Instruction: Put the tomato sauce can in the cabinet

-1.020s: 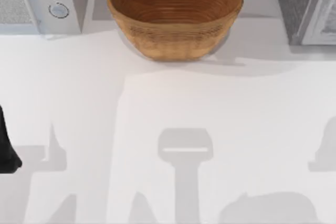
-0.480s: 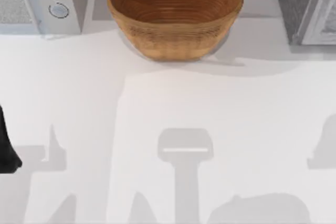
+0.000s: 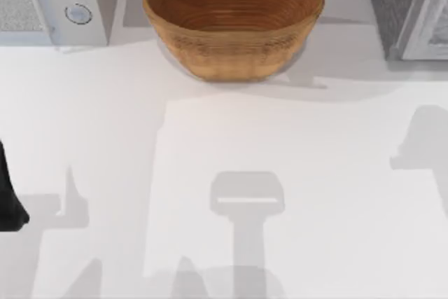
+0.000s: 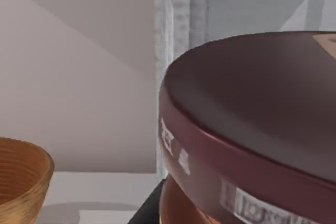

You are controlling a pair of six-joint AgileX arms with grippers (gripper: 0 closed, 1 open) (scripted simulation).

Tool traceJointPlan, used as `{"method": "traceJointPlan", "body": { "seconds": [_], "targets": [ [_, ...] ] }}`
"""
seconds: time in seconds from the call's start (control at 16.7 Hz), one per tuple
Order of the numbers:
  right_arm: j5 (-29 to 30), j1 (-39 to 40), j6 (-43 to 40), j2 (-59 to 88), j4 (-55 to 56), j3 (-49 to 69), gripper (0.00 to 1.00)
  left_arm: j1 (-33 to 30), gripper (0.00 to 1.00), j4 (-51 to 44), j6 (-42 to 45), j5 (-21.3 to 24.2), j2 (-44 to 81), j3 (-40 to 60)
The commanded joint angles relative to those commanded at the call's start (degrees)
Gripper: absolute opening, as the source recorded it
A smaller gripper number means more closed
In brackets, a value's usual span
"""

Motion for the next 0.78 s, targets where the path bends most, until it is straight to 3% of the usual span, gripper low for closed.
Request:
{"method": "traceJointPlan", "body": {
  "seconds": [0.48, 0.78],
  "targets": [
    [5.5, 3.7, 0.4, 31.7, -12.3, 44.7, 0.00, 0.0, 1.00, 0.0, 0.0, 0.0, 0.0, 0.0],
    [7.4, 5.6, 0.7, 45.2, -17.5, 64.5, 0.00, 0.0, 1.00, 0.0, 0.0, 0.0, 0.0, 0.0]
  ]
}}
